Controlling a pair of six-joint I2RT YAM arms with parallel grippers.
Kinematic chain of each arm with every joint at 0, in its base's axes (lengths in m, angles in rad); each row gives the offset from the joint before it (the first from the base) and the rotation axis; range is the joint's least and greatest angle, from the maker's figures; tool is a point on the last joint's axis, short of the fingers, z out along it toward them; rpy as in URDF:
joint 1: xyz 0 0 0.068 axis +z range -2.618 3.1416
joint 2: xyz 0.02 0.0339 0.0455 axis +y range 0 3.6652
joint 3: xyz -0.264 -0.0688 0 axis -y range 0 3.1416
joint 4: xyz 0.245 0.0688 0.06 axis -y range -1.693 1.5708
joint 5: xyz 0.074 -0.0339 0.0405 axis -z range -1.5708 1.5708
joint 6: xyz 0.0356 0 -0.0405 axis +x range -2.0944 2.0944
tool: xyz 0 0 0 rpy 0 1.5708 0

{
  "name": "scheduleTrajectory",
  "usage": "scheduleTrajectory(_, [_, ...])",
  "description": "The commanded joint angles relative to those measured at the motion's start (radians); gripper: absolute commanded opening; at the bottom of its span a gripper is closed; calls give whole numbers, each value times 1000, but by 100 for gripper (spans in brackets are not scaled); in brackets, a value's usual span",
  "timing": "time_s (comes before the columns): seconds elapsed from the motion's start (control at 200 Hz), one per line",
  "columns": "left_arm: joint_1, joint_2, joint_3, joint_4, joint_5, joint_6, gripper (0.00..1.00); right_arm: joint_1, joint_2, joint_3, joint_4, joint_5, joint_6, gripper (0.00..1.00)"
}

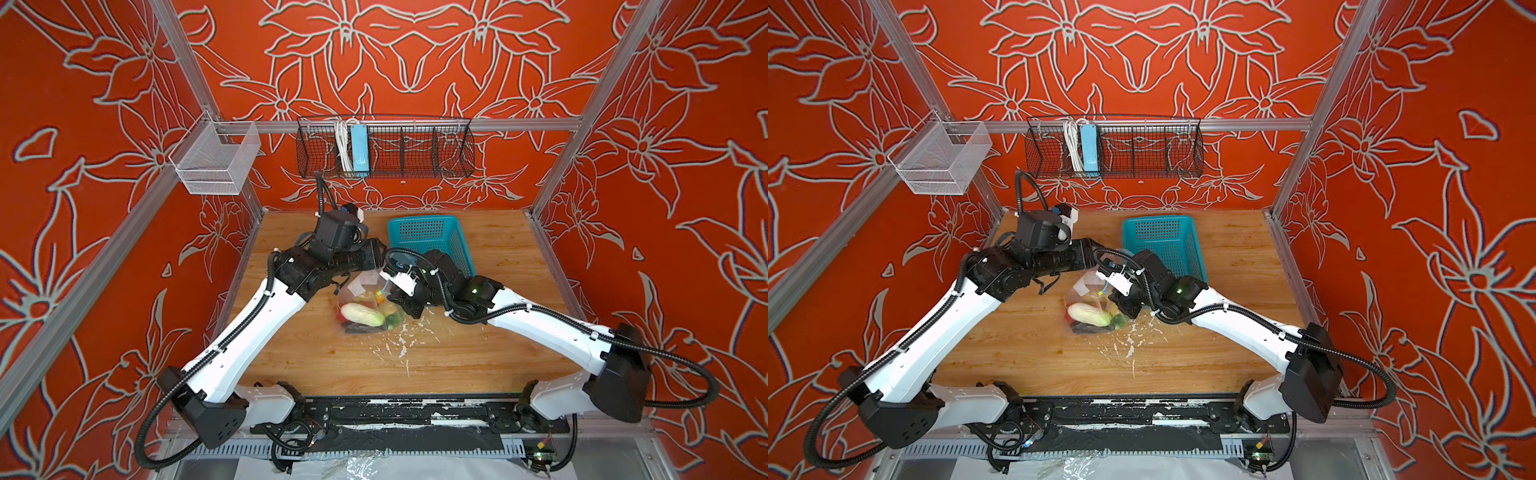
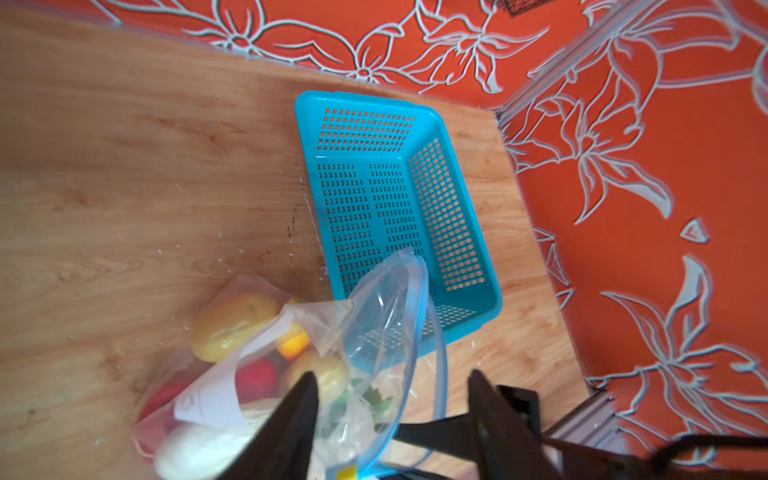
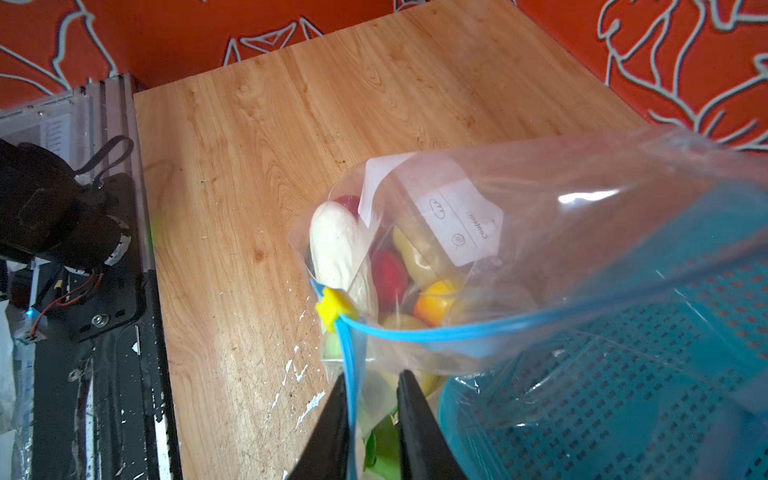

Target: Place the food in the zip-top bag and seal the zipper

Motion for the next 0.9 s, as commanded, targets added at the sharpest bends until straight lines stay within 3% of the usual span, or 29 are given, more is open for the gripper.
scheduleTrajectory(0.0, [-3,-57,-23,-8,-40,1,90,0,-9,-3,9,-9,13,20])
scheduleTrajectory(0.05, [-1,-80,-36,-27,-52,6,100,0,-13,2,16,-12,23,19])
scheduleTrajectory(0.19, [-1,-165,-136,-34,-39,24,98,0,-40,9,41,-21,48,17])
scheduleTrajectory(0.596, [11,-368,-417,85,161,179,97,-30,-55,14,157,-81,233,6])
scheduleTrajectory(0.731, [15,-398,-449,83,132,194,97,-31,-34,48,101,-84,213,6])
scheduleTrajectory(0.896, [17,-422,-477,95,171,205,97,-31,-51,42,39,-101,150,8])
